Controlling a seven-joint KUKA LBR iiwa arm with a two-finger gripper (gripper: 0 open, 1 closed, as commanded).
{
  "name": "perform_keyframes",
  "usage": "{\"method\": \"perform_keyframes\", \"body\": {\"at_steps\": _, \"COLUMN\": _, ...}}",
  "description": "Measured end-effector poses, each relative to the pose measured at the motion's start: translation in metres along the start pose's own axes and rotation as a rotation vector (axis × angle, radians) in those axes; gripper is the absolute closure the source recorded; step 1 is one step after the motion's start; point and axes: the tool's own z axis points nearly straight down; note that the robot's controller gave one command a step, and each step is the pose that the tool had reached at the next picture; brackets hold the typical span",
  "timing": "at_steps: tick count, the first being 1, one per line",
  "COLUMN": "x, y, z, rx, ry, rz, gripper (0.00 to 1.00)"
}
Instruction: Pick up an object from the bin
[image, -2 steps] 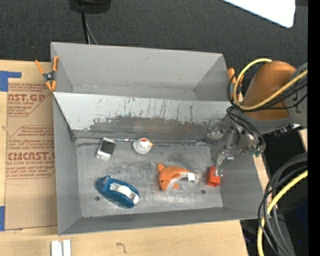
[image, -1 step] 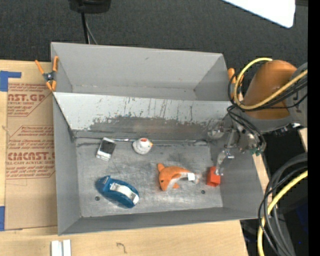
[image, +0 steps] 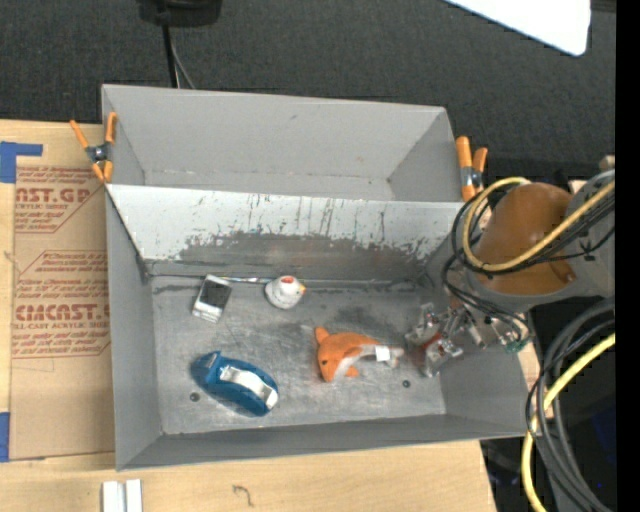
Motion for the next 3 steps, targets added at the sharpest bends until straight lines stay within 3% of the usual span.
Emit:
{"method": "perform_keyframes", "body": {"at_steps": 1, "x": 0.0, "y": 0.0, "z": 0.0, "rx": 0.0, "ry": 0.0, "rz": 0.0, "gripper": 1.0}}
{"method": "perform_keyframes", "body": {"at_steps": 2, "x": 0.004, "y": 0.003, "z": -0.047, "rx": 0.0, "ry": 0.01, "rz": 0.001, "gripper": 1.0}}
{"method": "perform_keyframes", "body": {"at_steps": 3, "x": 0.003, "y": 0.008, "z": -0.108, "rx": 0.002, "ry": 0.007, "rz": -0.006, "gripper": 1.0}}
